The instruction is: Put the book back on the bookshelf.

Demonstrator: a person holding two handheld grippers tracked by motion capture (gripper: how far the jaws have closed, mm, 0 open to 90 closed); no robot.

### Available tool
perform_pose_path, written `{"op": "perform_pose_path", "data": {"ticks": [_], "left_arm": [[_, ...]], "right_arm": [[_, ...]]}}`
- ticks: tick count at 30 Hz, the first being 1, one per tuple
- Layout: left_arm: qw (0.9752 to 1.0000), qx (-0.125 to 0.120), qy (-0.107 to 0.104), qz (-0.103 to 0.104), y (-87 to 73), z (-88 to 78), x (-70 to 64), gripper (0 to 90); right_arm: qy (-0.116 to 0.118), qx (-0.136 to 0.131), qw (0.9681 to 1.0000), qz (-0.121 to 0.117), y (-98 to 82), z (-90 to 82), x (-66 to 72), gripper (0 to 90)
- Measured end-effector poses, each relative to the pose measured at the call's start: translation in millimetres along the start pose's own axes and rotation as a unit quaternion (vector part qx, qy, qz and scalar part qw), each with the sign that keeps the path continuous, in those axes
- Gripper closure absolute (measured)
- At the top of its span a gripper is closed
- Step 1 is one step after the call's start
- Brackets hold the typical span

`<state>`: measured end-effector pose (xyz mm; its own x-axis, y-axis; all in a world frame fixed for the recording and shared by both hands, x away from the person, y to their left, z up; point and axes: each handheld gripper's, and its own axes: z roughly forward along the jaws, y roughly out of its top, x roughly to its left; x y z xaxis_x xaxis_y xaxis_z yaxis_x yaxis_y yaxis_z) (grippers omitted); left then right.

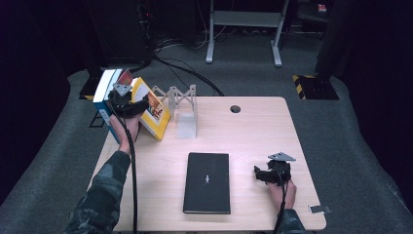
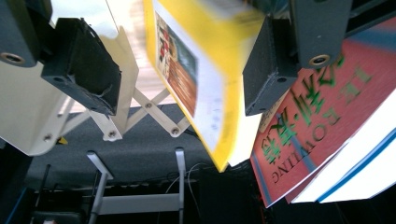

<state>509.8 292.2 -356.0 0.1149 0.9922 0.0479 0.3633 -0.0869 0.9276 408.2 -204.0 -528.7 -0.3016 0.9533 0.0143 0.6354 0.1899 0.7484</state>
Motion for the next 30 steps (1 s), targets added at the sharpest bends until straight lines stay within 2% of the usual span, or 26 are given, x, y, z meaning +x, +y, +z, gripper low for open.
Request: {"op": "perform_pose_path", "data": {"ticks": [3,5,6,7,12,17,20,21,24,29,30], "left_arm": [[0.9997,0.009,-0.022,0.008,-5.4,-7.9,-1.7,24.2],[0.9991,0.02,-0.03,0.021,-10.1,-11.2,-5.6,21.6],[0.9991,0.02,-0.03,0.021,-10.1,-11.2,-5.6,19.8],[0.9985,0.025,-0.043,0.025,-16.4,-14.5,-9.1,19.6],[0.996,0.044,-0.071,0.032,-32.4,-18.8,-16.6,15.5],[0.9923,0.061,-0.101,0.038,-47.9,-23.3,-21.2,14.6],[0.9911,0.069,-0.106,0.041,-54.7,-25.2,-22.3,13.0],[0.9893,0.079,-0.116,0.04,-62.4,-25.9,-23.2,12.1],[0.9863,0.098,-0.128,0.037,-74.3,-26.0,-24.0,9.3],[0.9831,0.114,-0.139,0.034,-92.6,-27.4,-27.1,5.9],[0.9824,0.117,-0.141,0.039,-96.3,-28.1,-28.1,5.5]], "right_arm": [[0.0,0.0,1.0,0.0,0.0,-0.1,0.0,14.5],[0.0,0.0,1.0,0.0,0.0,0.0,0.1,14.5],[0.0,0.0,1.0,0.0,0.0,0.0,0.1,14.5],[0.0,0.0,1.0,0.0,-0.1,-0.1,0.0,14.5],[0.0,0.001,1.0,-0.003,-0.2,-0.3,-0.4,14.5],[-0.001,0.002,1.0,-0.002,-0.3,-0.4,-0.3,14.5],[-0.001,0.002,1.0,-0.002,-0.3,-0.5,-0.3,14.4],[-0.001,0.002,1.0,-0.002,-0.4,-0.5,-0.2,14.3],[-0.002,0.004,1.0,-0.004,-0.6,-0.8,0.2,14.0],[-0.001,0.005,1.0,-0.002,-0.7,-1.1,1.3,13.5],[0.0,0.004,1.0,0.001,-0.6,-1.0,2.1,13.5]]}}
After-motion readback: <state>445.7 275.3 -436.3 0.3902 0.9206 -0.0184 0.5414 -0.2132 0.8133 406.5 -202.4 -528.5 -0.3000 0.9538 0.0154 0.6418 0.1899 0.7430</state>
